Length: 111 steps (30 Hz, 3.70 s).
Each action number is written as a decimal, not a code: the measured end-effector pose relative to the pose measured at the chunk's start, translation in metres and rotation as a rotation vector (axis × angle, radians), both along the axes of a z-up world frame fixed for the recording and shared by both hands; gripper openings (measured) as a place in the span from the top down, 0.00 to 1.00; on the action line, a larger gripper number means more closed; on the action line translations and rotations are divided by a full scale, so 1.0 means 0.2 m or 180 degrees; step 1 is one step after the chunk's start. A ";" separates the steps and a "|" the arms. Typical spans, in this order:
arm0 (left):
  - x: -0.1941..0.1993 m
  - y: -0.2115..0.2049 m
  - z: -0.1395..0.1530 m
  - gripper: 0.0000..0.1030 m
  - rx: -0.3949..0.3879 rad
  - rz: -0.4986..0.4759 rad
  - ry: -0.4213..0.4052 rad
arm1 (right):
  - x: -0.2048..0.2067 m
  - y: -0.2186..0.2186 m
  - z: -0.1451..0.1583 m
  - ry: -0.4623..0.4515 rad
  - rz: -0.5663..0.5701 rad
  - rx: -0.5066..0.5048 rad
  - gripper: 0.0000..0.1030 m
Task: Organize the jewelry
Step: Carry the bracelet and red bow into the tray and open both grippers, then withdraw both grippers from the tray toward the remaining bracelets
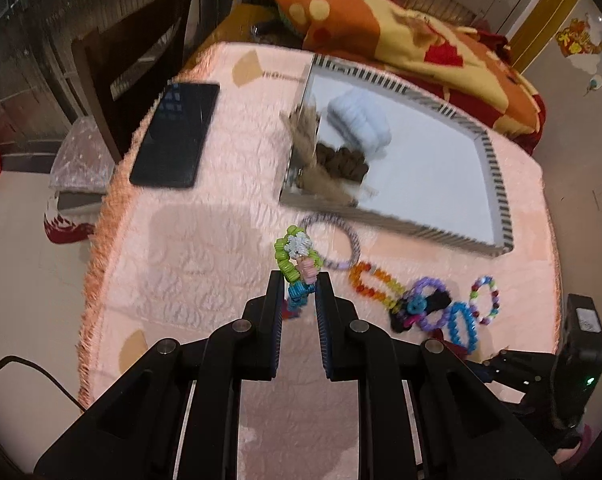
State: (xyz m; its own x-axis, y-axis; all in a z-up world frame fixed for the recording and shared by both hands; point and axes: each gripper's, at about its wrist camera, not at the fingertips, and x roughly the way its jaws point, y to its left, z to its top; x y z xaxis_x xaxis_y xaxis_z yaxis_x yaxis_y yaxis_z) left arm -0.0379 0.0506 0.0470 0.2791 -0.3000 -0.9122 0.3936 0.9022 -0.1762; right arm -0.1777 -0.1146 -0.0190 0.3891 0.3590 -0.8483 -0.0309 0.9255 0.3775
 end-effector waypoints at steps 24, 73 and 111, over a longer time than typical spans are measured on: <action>0.48 -0.58 0.21 0.86 -0.0115 -0.0369 -0.0304 | 0.52 -0.49 0.39 -0.0577 -0.0470 -0.0263 0.91; 0.67 -0.59 -0.10 0.65 0.0254 0.0108 -0.0205 | 0.81 -0.64 0.26 -0.0405 -0.0905 -0.0259 0.60; -0.07 -0.30 0.02 0.65 0.0251 0.0091 -0.0591 | 0.03 -0.33 0.35 -0.0366 -0.1008 -0.0443 0.46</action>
State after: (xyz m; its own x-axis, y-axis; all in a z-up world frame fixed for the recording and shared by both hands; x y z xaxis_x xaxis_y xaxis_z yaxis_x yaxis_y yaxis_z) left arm -0.0519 -0.0086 0.0520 0.4521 -0.2193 -0.8646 0.3869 0.9216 -0.0315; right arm -0.1718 -0.1810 0.0510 0.5582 0.0896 -0.8248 0.2306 0.9382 0.2580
